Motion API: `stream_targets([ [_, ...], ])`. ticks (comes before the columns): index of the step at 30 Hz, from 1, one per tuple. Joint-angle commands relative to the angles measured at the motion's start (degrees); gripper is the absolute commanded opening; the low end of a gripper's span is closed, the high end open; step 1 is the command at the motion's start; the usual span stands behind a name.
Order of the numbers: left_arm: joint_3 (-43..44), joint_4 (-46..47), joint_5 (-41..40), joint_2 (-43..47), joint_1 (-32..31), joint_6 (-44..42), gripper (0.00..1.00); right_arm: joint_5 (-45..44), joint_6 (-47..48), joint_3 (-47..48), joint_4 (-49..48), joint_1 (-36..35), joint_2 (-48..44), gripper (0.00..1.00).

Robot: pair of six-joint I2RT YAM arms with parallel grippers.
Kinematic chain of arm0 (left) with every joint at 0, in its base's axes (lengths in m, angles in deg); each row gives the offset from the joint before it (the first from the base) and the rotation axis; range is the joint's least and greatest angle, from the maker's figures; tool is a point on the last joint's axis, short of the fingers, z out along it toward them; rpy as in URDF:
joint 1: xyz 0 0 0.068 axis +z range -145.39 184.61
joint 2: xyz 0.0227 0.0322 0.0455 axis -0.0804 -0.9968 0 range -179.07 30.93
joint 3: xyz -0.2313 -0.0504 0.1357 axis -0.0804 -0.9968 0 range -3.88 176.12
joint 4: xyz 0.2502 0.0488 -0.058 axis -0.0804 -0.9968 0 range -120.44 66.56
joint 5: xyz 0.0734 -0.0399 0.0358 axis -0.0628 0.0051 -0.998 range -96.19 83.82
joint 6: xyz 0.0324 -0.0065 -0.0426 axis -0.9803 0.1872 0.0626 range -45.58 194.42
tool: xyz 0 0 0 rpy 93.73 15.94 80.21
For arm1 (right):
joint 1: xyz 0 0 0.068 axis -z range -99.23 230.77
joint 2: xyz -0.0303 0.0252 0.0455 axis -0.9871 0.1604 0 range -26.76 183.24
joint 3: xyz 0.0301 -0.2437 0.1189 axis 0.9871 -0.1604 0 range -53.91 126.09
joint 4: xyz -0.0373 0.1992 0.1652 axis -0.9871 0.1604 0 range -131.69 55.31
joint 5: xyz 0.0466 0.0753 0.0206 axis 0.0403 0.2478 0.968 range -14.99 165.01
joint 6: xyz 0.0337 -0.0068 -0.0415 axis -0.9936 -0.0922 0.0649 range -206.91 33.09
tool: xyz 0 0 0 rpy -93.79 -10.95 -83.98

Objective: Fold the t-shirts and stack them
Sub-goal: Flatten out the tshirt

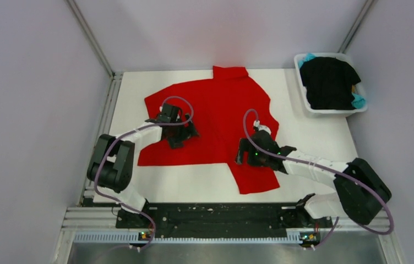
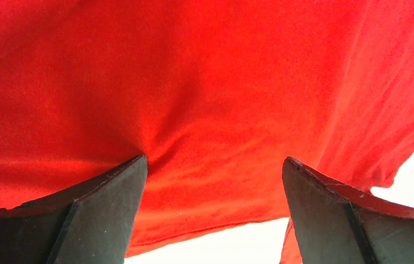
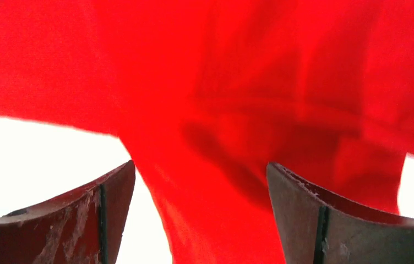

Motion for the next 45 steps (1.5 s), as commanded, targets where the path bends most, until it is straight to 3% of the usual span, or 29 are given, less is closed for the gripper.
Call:
stream_targets([
  [1,-7.57,-0.27,-2.90,4.90,-3.98,3.41,0.99,8.58,-3.37,-7.78,6.48,0.19,-8.07,0.87],
  [8,-13.96,-8.18,-8.10,11.75,-10.47,4.73,0.99,12.53,-9.36,-12.18,23.87,-6.38,-25.30,0.85],
  [13,-17.48,-11.82,-4.83,17.01,-13.18,4.83,0.99,18.15,-12.88,-11.86,29.25,-12.53,-32.03,0.84],
  [16,-16.69,-16.83,-7.38,22.56,-14.30,4.81,0.99,20.77,-10.92,-9.99,31.71,-14.28,-33.89,0.84],
  [21,-13.23,-17.78,-15.55,29.09,-14.44,2.89,0.99,8.82,-3.32,-0.40,32.03,-14.35,-33.20,0.88],
  [24,-8.81,-15.36,-19.63,27.20,-13.69,2.71,0.99,-2.99,-0.09,5.12,27.01,-14.30,-30.01,0.97],
  [28,-1.19,-13.13,-23.08,20.87,-10.73,1.99,0.99,-13.24,4.33,8.73,14.35,-9.12,-23.33,0.99],
  [32,3.92,-8.43,-18.40,13.11,-3.66,1.56,0.99,-1.29,7.40,12.65,1.23,5.26,-11.46,0.99],
  [35,4.50,-5.59,-14.56,8.24,2.87,1.30,0.99,1.35,14.32,17.54,-7.38,9.91,1.81,0.99],
  [42,7.64,-3.30,-8.43,-1.83,13.41,0.47,0.99,0.07,15.51,40.67,-0.37,17.56,30.44,0.92],
  [45,11.16,-4.11,-8.14,-7.30,15.45,0.57,0.99,0.75,15.03,44.41,1.39,19.44,37.25,0.90],
])
